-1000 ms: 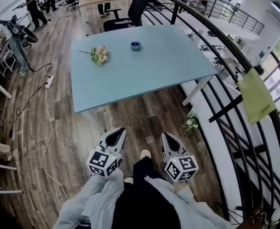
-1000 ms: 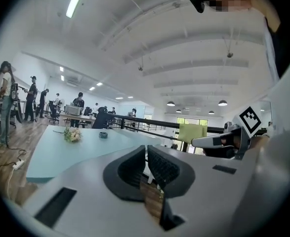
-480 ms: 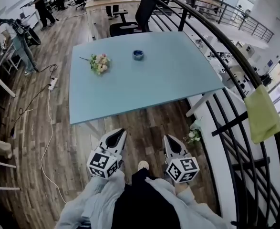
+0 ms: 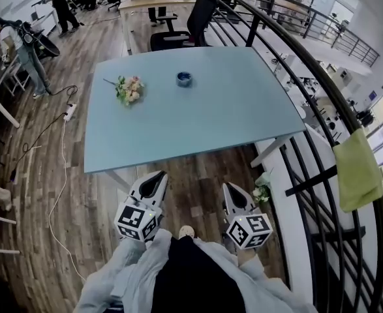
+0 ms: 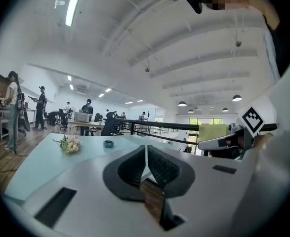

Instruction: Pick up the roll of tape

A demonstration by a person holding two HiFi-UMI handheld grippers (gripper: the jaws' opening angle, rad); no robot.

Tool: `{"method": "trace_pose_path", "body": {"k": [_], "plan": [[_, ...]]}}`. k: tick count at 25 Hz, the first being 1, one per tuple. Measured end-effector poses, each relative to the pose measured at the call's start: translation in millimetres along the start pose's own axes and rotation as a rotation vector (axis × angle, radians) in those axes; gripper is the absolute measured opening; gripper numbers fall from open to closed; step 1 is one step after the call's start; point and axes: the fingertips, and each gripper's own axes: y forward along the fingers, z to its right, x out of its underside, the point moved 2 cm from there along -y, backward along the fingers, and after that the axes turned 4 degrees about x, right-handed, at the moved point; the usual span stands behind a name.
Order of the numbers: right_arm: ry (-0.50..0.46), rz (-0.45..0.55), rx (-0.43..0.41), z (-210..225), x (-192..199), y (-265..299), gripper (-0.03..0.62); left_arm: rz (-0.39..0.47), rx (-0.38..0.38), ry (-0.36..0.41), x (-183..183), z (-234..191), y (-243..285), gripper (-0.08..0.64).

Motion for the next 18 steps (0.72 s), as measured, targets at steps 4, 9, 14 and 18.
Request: {"method": "trace_pose_path", "body": {"k": [4, 9, 14, 18], "plan": [[0.027, -0.017, -0.007, 9.4, 1.1, 8.0, 0.008, -0.009, -0.035, -0.024, 6.4, -4.9, -2.0, 0.026], [0.053, -0.034, -0.019, 11.2, 1.1, 14.5, 0.008, -0.047, -0.060, -0.041, 14.9, -8.4, -3.4, 0.026], [0.065, -0.046, -0.026, 15.6, 5.4, 26.0, 0.008, -0.050, -0.064, -0.048, 16.9, -14.8, 7.7, 0.026], [0.073, -0.057, -0.019, 22.1, 4.0, 37.5, 0.008, -0.061, -0.050, -0.055, 18.4, -20.0, 22.9, 0.026]]}}
